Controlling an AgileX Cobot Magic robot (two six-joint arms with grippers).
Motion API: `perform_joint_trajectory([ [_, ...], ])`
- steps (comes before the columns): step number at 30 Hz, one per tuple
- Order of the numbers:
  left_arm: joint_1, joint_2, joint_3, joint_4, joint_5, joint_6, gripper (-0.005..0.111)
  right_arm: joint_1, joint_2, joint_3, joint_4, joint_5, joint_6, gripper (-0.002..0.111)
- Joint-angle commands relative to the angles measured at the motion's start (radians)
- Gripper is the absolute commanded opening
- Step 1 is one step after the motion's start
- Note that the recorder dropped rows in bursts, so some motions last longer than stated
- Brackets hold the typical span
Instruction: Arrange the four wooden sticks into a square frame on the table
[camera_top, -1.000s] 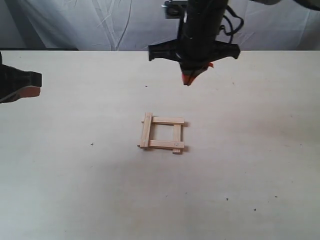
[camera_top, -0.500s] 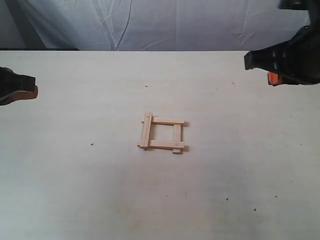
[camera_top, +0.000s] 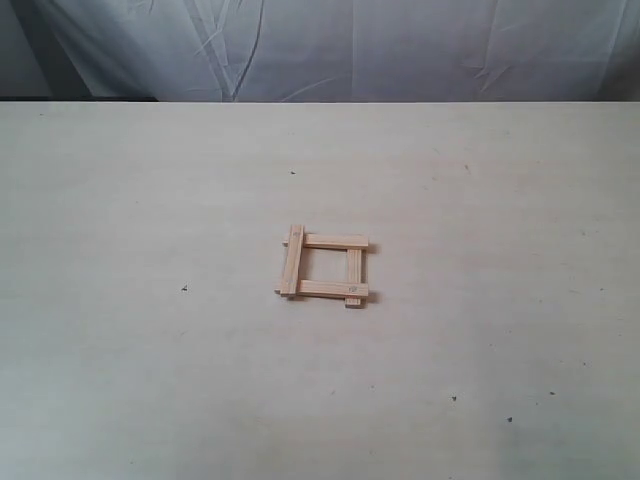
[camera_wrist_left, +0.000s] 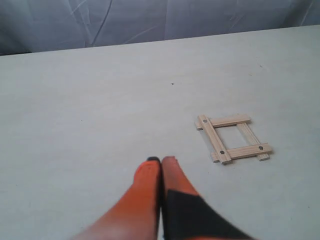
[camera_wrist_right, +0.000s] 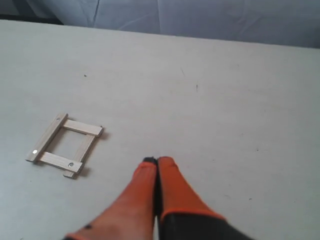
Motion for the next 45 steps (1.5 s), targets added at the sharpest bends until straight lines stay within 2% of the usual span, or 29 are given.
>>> perform_joint_trajectory([
  [1, -0.006, -0.053, 0.011, 0.045, 0.001, 0.003, 0.0, -0.005, -0.116, 0.027, -0.015, 0.015, -0.012, 0.0],
  [8, -0.006, -0.057, 0.011, 0.056, -0.004, 0.003, 0.0, -0.005, -0.209, 0.027, -0.01, 0.033, -0.01, 0.0],
  [19, -0.006, -0.057, 0.011, 0.056, -0.004, 0.003, 0.0, -0.005, -0.226, 0.03, -0.012, 0.032, -0.01, 0.0],
  [23, -0.006, -0.057, 0.011, 0.063, -0.004, 0.003, 0.0, -0.053, -0.258, 0.07, 0.019, -0.019, -0.01, 0.0],
  [28, -0.006, -0.057, 0.011, 0.063, 0.001, 0.003, 0.0, -0.148, -0.362, 0.212, 0.017, -0.154, -0.01, 0.0],
  [31, -0.006, -0.057, 0.011, 0.063, 0.001, 0.003, 0.0, -0.183, -0.419, 0.282, 0.017, -0.151, -0.01, 0.0],
  [38, -0.006, -0.057, 0.011, 0.063, 0.001, 0.003, 0.0, -0.196, -0.469, 0.325, -0.017, -0.16, -0.016, 0.0],
  [42, -0.006, -0.057, 0.011, 0.063, 0.001, 0.003, 0.0, -0.196, -0.484, 0.326, 0.017, -0.16, -0.163, 0.0],
  [45, -0.006, -0.057, 0.011, 0.063, 0.001, 0.003, 0.0, -0.196, -0.505, 0.326, 0.036, -0.16, -0.202, 0.0],
])
